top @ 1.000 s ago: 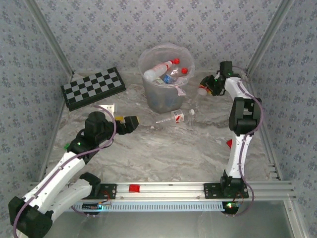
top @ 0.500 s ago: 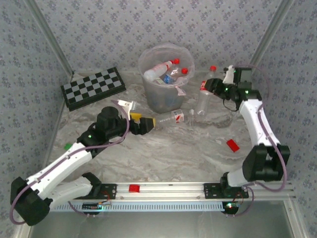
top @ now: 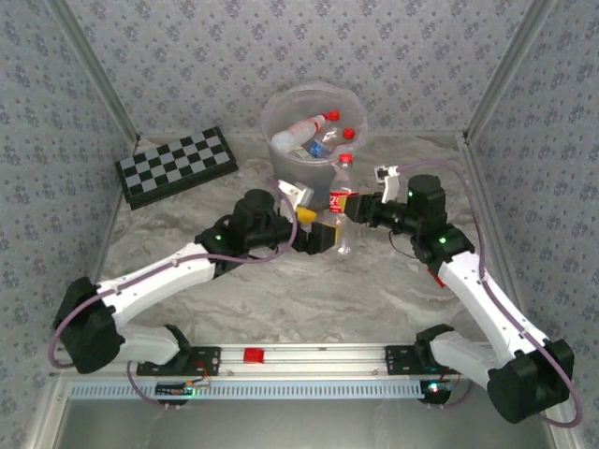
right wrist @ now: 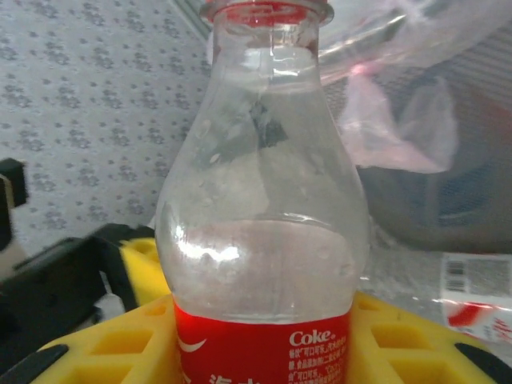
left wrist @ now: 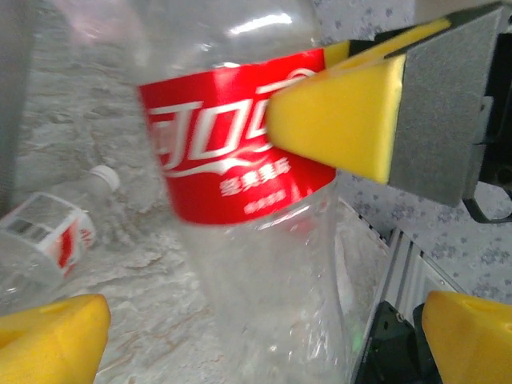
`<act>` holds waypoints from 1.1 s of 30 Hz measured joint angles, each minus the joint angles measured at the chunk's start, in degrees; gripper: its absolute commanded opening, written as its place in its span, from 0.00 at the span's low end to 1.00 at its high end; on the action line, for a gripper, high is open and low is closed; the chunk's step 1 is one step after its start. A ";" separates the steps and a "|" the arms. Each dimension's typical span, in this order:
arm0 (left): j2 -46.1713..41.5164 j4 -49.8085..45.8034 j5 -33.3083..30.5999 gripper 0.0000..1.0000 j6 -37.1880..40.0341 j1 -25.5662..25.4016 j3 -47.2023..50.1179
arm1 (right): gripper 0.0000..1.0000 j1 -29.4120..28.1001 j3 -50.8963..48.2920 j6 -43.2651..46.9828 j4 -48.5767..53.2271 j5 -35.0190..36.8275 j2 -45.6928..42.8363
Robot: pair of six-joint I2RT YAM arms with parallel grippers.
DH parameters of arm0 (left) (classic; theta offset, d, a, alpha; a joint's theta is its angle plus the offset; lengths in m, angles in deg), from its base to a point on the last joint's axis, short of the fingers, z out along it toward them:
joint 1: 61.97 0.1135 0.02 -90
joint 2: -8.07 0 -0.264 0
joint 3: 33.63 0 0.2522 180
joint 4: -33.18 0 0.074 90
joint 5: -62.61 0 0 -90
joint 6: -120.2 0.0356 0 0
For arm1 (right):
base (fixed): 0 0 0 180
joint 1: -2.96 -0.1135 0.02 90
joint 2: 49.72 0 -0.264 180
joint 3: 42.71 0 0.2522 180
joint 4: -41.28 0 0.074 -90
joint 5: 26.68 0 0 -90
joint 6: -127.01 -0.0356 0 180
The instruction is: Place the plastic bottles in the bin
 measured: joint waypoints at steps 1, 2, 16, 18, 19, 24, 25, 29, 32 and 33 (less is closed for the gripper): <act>1.14 0.13 0.24 1.00 -0.02 -0.33 -0.50 | 0.38 -0.61 -0.46 -0.83 -1.38 0.00 0.00; 2.05 0.31 0.37 1.00 -0.02 -0.55 -0.87 | 0.38 -1.05 -0.70 -1.31 -2.32 0.00 0.00; 7.65 1.09 0.11 0.41 0.37 -0.79 -4.46 | 0.59 -2.82 -1.55 -3.74 -7.19 1.38 -0.33; 8.20 0.55 0.04 0.40 0.74 -0.83 -4.90 | 0.70 -2.67 -0.72 -2.23 -4.31 2.27 -0.74; 8.52 0.09 -0.11 0.40 1.31 -0.85 -5.14 | 0.74 -2.62 0.44 -1.16 -1.66 3.08 -0.94; 9.18 -2.73 -1.22 0.41 4.55 -0.83 -6.12 | 0.76 -1.62 9.94 5.07 11.89 7.85 -1.07; 9.27 -3.58 -1.38 0.41 5.51 -0.83 -6.40 | 0.75 -0.94 12.00 6.05 13.68 8.39 -1.07; 9.81 -5.22 -1.18 0.42 8.50 -0.83 -7.08 | 0.74 1.92 19.69 7.89 19.02 9.49 0.76; 9.92 -5.27 -0.46 0.43 9.88 -0.85 -7.08 | 0.73 3.50 24.02 7.87 19.98 8.83 4.35; 10.01 -5.18 -0.13 0.43 10.14 -0.85 -7.10 | 0.73 3.67 24.59 7.80 20.00 8.61 5.31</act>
